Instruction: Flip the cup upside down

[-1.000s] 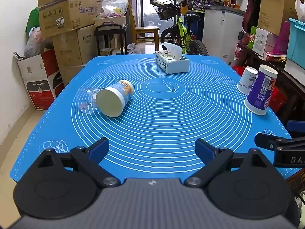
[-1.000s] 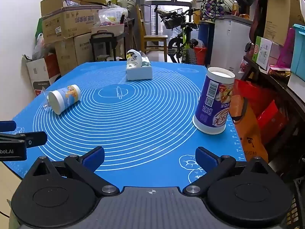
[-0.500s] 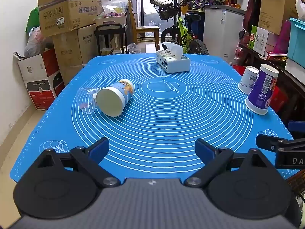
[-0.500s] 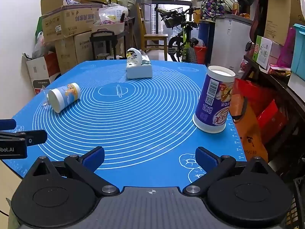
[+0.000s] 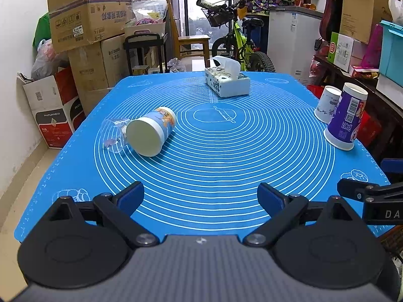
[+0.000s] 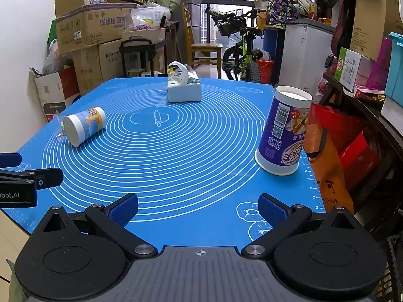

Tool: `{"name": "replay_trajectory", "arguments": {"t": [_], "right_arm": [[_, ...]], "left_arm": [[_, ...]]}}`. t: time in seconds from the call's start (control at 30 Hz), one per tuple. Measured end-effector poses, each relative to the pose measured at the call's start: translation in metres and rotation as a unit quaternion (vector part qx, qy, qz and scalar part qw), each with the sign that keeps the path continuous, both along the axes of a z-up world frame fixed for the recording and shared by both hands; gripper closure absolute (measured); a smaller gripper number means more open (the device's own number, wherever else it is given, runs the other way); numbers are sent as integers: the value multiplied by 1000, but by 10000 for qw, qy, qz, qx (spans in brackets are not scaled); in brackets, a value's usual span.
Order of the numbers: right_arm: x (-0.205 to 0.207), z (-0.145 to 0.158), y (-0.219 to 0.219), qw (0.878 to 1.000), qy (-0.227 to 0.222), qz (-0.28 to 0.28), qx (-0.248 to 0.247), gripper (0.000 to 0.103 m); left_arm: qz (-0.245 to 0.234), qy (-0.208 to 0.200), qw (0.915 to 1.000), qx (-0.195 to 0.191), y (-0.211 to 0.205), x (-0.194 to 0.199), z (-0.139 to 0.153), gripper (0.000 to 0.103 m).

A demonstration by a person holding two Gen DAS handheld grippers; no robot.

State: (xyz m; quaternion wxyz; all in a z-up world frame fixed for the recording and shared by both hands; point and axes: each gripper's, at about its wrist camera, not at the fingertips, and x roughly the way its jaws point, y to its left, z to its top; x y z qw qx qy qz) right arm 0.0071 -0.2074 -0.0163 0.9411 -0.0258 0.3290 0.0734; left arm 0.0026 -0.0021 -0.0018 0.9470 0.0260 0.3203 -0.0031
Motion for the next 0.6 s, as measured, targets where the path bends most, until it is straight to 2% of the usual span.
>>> {"name": "replay_trajectory", "arguments": {"t": [0.6], "right_arm": [[0,-1,0,10000,33,13,-37,2]], "left_arm": [[7,1,10000,-2,0,0,0,7]]}}
